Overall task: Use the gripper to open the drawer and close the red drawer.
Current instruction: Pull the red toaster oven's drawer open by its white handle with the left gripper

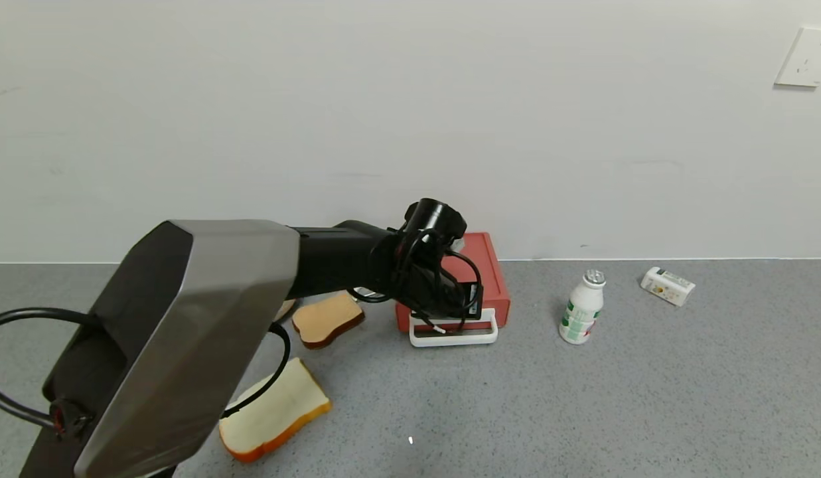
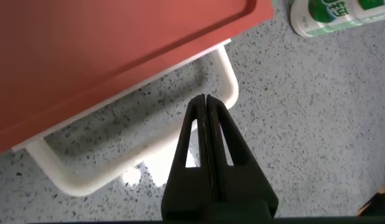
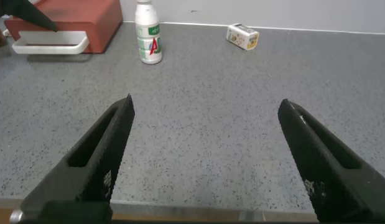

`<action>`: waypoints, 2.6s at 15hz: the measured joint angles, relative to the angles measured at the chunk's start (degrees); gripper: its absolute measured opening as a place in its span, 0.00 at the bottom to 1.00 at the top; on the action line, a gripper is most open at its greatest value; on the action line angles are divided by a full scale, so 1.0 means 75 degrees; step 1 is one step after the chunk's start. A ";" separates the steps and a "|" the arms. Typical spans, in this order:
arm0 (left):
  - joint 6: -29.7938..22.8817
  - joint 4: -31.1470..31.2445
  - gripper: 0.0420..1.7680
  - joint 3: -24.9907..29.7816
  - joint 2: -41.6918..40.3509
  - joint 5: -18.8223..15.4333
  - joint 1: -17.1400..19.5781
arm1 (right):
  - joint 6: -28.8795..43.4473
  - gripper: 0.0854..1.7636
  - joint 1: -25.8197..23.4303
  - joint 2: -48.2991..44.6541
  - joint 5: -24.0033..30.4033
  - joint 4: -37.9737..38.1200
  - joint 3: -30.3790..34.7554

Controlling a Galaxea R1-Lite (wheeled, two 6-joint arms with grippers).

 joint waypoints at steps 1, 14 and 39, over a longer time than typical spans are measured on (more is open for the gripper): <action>0.0000 -0.0085 0.04 -0.0002 0.0085 0.0000 0.0000 | 0.0000 0.96 0.0000 0.0000 -0.0002 0.0000 0.0000; -0.0133 -0.0572 0.04 0.0044 0.0517 0.0018 0.0055 | 0.0000 0.96 0.0000 0.0000 -0.0002 0.0000 0.0000; -0.2084 0.0710 0.04 0.1461 -0.0283 0.0426 -0.0793 | 0.0000 0.96 0.0000 0.0000 0.0000 0.0000 0.0000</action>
